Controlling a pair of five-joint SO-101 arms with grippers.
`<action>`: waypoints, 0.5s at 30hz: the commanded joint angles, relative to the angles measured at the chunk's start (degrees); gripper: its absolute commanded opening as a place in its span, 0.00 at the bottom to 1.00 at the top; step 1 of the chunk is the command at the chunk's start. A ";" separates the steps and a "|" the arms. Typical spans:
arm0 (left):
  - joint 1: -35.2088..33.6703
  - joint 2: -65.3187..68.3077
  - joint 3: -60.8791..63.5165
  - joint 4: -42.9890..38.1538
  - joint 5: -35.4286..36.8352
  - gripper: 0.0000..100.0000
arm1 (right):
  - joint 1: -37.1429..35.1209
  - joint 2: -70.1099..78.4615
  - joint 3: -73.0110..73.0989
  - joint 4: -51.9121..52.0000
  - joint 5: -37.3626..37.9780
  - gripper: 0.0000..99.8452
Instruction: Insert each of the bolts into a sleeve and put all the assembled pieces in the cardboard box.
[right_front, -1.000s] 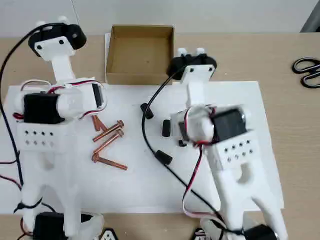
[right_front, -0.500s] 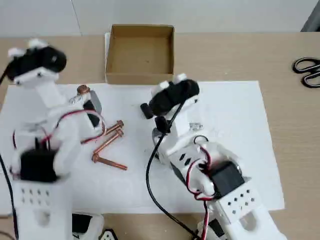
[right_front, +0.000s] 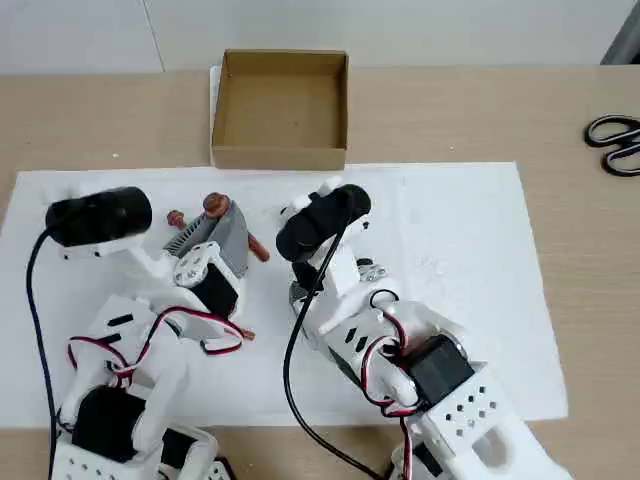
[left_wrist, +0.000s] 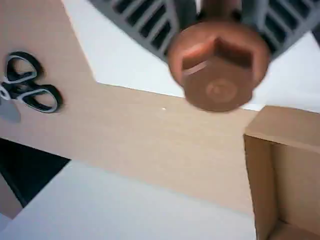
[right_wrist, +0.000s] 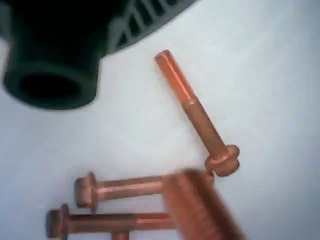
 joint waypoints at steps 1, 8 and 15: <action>0.53 -1.32 -0.31 -1.49 0.35 0.01 | -0.92 -1.10 0.44 -3.47 0.44 0.00; 3.43 -1.32 -0.40 -1.76 0.35 0.01 | -3.56 -1.10 2.20 -4.26 0.44 0.00; 4.48 -1.32 -0.40 -1.67 0.44 0.01 | -3.65 -7.25 2.29 -4.26 0.53 0.00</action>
